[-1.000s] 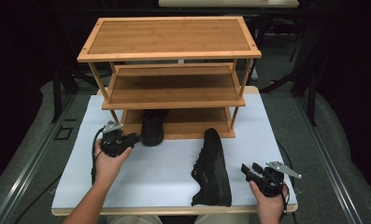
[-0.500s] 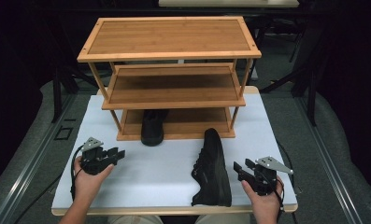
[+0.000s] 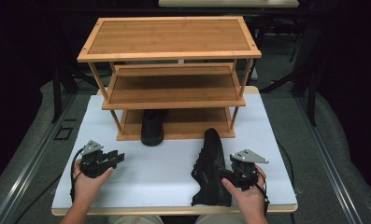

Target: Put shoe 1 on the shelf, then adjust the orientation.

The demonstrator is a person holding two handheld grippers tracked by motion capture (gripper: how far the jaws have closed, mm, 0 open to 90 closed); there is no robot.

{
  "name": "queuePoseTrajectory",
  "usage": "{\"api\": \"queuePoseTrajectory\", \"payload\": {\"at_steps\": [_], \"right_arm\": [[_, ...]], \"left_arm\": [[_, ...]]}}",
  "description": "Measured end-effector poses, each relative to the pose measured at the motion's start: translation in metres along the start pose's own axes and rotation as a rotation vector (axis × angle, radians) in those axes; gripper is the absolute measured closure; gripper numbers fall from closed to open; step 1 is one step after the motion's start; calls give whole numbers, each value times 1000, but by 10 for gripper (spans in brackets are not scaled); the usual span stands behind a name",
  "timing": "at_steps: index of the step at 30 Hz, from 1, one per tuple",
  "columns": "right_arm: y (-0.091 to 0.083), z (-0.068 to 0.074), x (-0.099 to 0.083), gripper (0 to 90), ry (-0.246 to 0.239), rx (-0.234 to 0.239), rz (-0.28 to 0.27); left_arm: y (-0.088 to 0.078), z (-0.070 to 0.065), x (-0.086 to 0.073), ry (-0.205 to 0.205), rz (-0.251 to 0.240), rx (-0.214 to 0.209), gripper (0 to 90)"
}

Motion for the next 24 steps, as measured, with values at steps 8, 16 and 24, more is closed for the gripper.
{"api": "queuePoseTrajectory", "payload": {"at_steps": [8, 16, 24], "right_arm": [[9, 6, 1, 344, -9, 27, 25], [6, 2, 1, 388, 3, 26, 29], [0, -5, 1, 406, 16, 18, 13]], "left_arm": [[1, 1, -1, -9, 0, 4, 595], [1, 2, -2, -7, 7, 5, 590], [1, 2, -3, -7, 6, 8, 590]]}}
Point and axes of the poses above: each handheld gripper's, and its own axes: y roughly forward along the jaws, x roughly out of its top, z roughly to its left, the point moved 3 cm from there along y, roughly forward along the jaws, and after that the axes turned 4 degrees about -z, right-handed, at the moved point
